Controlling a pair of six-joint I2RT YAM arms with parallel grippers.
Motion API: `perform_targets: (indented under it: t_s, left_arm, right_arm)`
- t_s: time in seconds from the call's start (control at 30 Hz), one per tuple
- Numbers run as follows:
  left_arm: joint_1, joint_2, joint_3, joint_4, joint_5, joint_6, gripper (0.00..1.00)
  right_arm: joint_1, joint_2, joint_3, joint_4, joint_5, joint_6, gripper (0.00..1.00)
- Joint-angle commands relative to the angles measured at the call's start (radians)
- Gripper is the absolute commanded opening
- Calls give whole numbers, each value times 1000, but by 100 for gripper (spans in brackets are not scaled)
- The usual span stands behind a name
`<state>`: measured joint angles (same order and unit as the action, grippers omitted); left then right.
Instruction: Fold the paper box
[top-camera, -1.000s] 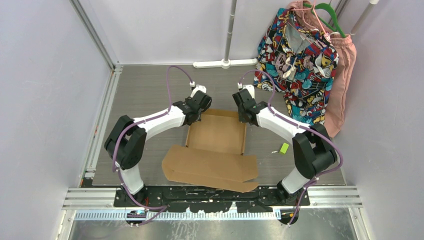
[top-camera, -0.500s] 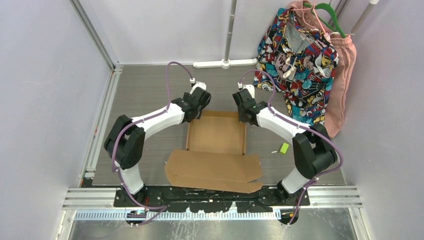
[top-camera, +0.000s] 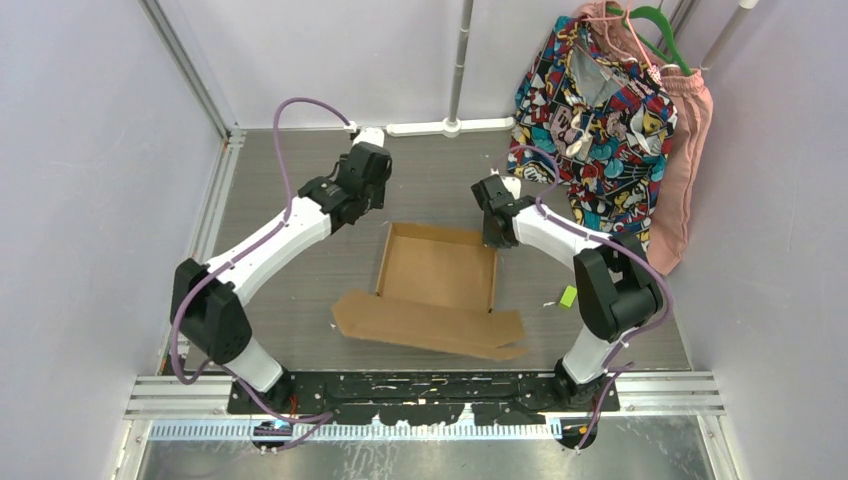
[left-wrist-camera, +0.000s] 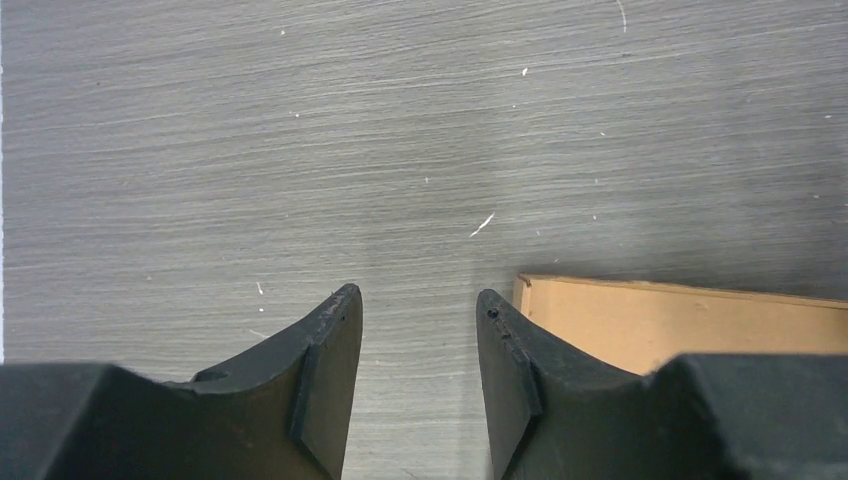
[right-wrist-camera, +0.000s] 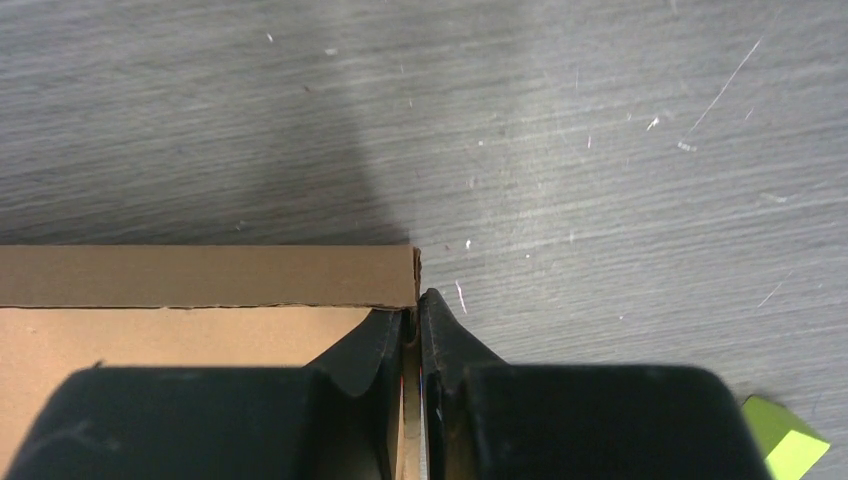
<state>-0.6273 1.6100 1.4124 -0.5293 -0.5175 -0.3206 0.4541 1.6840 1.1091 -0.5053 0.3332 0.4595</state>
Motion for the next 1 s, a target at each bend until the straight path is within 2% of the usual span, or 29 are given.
perform_targets:
  t_s: [0.0, 0.17, 0.27, 0.3, 0.4, 0.6, 0.7, 0.87, 0.97]
  left_arm:
    - [-2, -78, 25, -63, 26, -34, 46]
    - [-2, -137, 5, -91, 46, -58, 45]
    - [-2, -171, -19, -95, 62, -73, 44]
    - [-2, -183, -28, -96, 66, -79, 44]
    - [-3, -213, -54, -101, 75, -91, 44]
    - [-14, -233, -61, -127, 70, -95, 42]
    - [-24, -223, -38, -151, 57, -89, 42]
    - [-39, -197, 8, -198, 35, -74, 41]
    - [-43, -182, 32, -220, 30, -68, 41]
  right_arm:
    - [1, 3, 37, -64, -2, 126, 1]
    - [1, -8, 42, -110, -10, 240, 1]
    - [7, -31, 19, -99, -39, 277, 23]
    - [7, -39, 12, -94, -46, 280, 25]
    - [12, -75, -7, -87, -54, 264, 43]
    - [15, -196, -30, -83, -51, 69, 91]
    - [4, -230, -30, -65, -86, -100, 94]
    - [-23, -146, 37, -47, -278, -362, 86]
    - [-24, -100, 50, -9, -318, -464, 87]
